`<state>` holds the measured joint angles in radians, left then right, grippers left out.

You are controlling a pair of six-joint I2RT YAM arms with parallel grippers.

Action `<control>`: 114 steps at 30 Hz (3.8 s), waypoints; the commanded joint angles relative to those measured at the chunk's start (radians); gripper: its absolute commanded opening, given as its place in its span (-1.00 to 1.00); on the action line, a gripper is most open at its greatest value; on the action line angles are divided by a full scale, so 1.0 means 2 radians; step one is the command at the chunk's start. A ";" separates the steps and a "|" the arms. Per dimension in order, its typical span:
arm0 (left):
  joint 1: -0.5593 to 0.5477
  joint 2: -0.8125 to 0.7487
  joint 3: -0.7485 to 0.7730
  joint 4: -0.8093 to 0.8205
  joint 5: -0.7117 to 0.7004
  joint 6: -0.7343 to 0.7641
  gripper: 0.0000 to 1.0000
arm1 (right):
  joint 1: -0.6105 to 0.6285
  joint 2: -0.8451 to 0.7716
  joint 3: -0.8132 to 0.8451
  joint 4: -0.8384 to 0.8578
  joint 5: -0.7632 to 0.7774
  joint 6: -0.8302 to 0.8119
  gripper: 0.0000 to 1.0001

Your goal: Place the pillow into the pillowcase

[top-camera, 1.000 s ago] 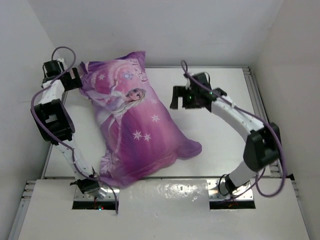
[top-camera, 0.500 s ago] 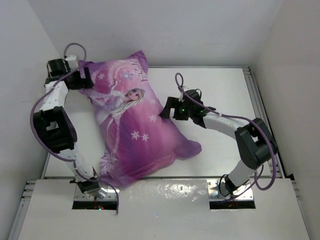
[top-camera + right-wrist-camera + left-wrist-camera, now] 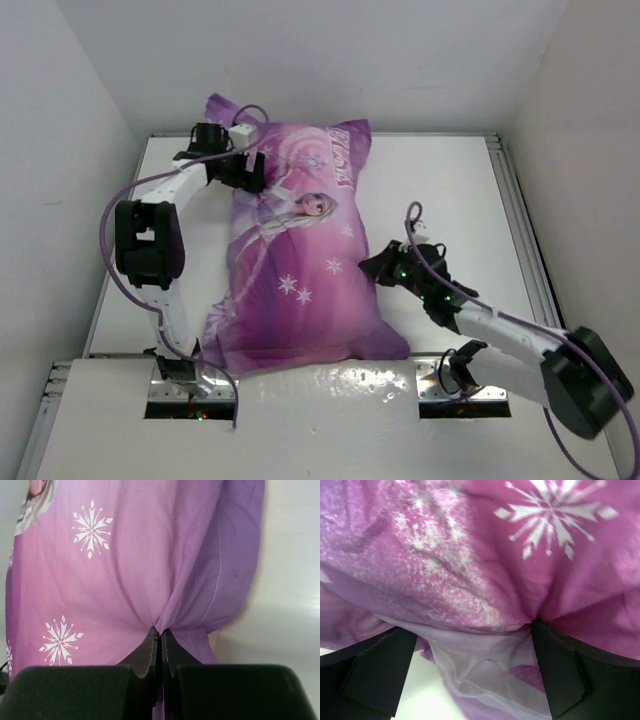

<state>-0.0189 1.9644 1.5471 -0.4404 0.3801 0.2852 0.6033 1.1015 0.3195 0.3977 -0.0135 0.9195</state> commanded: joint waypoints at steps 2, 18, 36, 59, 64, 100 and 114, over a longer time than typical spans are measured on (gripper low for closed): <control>-0.008 0.009 0.026 -0.006 -0.028 -0.004 0.93 | -0.067 -0.071 -0.001 -0.099 0.061 -0.023 -1.00; -0.073 0.010 0.124 -0.018 -0.080 0.019 0.99 | -0.095 -0.090 0.115 -0.207 0.005 -0.049 -1.00; 0.102 -0.161 0.138 -0.048 -0.060 -0.024 0.99 | -0.183 -0.057 0.333 -0.423 -0.052 -0.177 0.98; 0.306 -0.254 -0.106 -0.087 0.027 0.012 0.99 | -0.184 0.154 0.212 -0.122 0.030 -0.010 -1.00; 0.307 -0.257 -0.112 -0.083 0.030 0.010 0.99 | -0.195 0.110 0.187 -0.131 0.026 -0.039 -1.00; 0.276 -0.284 -0.122 -0.111 0.047 0.029 0.99 | -0.434 -0.081 0.321 -0.549 0.096 -0.253 0.98; 0.269 -0.296 -0.129 -0.114 0.045 0.035 0.99 | -0.434 -0.118 0.315 -0.562 0.093 -0.264 0.98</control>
<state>0.5293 1.4117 1.2911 -0.6853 0.4591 0.3363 -0.2607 0.8948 0.9558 -0.7403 0.1555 0.4095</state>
